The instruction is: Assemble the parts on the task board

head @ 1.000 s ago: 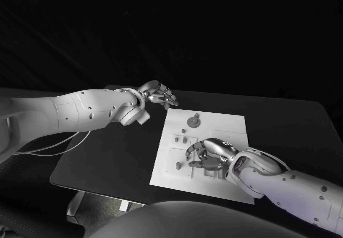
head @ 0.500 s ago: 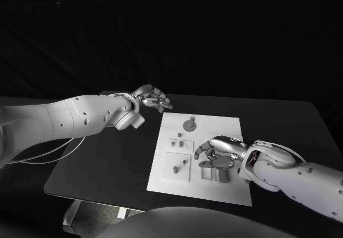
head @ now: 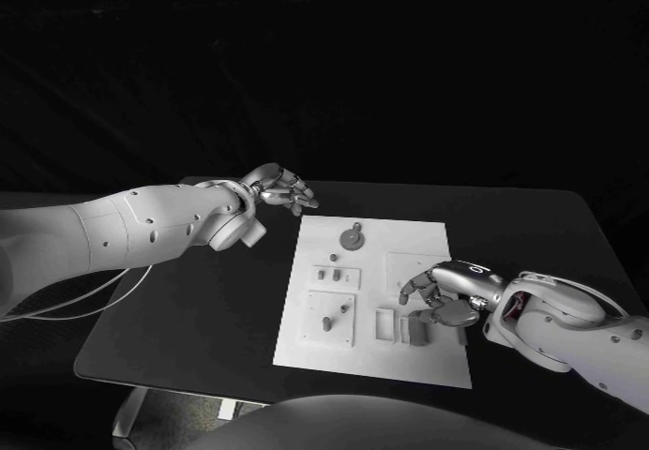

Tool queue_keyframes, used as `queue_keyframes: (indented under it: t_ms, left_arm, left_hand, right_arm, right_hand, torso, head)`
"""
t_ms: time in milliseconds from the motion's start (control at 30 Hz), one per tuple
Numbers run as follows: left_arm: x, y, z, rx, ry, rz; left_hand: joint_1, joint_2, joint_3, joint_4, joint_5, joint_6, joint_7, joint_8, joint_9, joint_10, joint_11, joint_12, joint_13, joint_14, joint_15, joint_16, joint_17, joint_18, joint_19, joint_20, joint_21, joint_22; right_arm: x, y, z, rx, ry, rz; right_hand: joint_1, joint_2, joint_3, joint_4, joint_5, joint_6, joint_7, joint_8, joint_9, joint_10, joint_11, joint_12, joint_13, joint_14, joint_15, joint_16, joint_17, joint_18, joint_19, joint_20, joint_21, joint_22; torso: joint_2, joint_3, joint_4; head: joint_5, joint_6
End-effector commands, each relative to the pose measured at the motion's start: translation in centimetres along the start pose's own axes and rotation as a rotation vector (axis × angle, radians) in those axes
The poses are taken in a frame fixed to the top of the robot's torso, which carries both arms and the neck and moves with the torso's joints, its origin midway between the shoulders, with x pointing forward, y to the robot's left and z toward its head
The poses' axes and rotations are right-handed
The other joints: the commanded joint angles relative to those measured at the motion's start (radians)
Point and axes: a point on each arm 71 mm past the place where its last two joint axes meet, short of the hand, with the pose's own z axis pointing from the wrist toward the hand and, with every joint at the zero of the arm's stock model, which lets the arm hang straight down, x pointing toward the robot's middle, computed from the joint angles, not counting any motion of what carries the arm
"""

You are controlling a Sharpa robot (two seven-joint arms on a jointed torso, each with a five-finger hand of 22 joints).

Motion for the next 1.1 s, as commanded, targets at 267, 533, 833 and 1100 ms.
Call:
queue_keyframes:
  t_ms: [267,533,833,1100]
  left_arm:
    - [0.0,-0.1,-0.1,0.007,0.003,-0.005]
    - [0.1,-0.1,-0.1,0.001,0.004,-0.005]
    - [0.1,-0.2,-0.2,0.002,0.005,-0.005]
    - [0.2,-0.3,-0.3,0.021,0.008,0.021]
  left_hand:
    - [0.009,0.001,0.006,0.000,0.000,0.005,-0.002,0.006,-0.001,0.006,0.002,-0.007,0.002,0.008,0.000,-0.005,0.002,0.012,-0.007,0.001,-0.002,-0.001]
    - [0.009,0.002,0.005,0.000,0.000,0.005,-0.002,0.006,-0.001,0.007,0.001,-0.007,0.002,0.009,0.000,-0.006,0.004,0.012,-0.007,0.001,-0.002,-0.001]
    - [0.006,0.002,0.005,0.003,0.001,0.005,0.000,0.006,-0.001,0.006,0.002,-0.008,0.002,0.010,0.000,-0.007,0.005,0.012,-0.006,0.001,-0.002,-0.001]
    - [-0.008,0.010,0.006,0.021,0.001,0.005,0.002,0.005,-0.002,0.007,0.002,-0.011,0.003,0.011,0.000,-0.011,0.010,0.012,-0.006,0.001,-0.002,-0.002]
  right_arm:
    - [-0.6,-2.1,-3.3,0.257,-0.083,0.085]
    - [0.9,-2.2,-3.8,0.479,0.094,0.172]
    - [1.2,-1.3,-3.0,0.623,0.197,0.203]
    - [1.1,-0.6,-1.8,0.621,0.265,0.093]
  right_hand:
    - [-0.145,-0.045,-0.040,0.039,-0.002,-0.016,0.007,-0.011,-0.010,0.010,0.007,-0.007,-0.005,0.011,0.005,-0.009,-0.004,0.007,0.022,0.005,-0.014,-0.007]
    - [-0.365,-0.085,-0.064,0.188,-0.039,0.004,-0.008,-0.001,-0.010,0.002,-0.009,-0.012,-0.005,0.007,-0.009,-0.012,-0.003,0.007,0.017,-0.020,-0.032,-0.018]
    - [-0.433,-0.112,-0.046,0.279,-0.102,0.034,-0.025,0.020,0.000,0.006,-0.025,-0.009,-0.003,0.009,-0.025,-0.007,0.001,0.007,0.016,-0.040,-0.031,-0.014]
    - [-0.423,-0.122,-0.042,0.313,-0.103,0.072,-0.041,0.044,0.013,0.017,-0.040,-0.012,-0.005,0.014,-0.038,-0.004,0.002,0.007,0.018,-0.051,-0.026,-0.009]
  torso:
    - [0.000,-0.0009,-0.0005]
    - [-0.001,-0.0015,-0.0017]
    - [0.000,-0.0028,0.0033]
    - [0.001,-0.0042,0.0048]
  head:
    - [-0.028,-0.004]
    - [-0.026,-0.010]
    - [-0.042,-0.016]
    - [-0.047,-0.016]
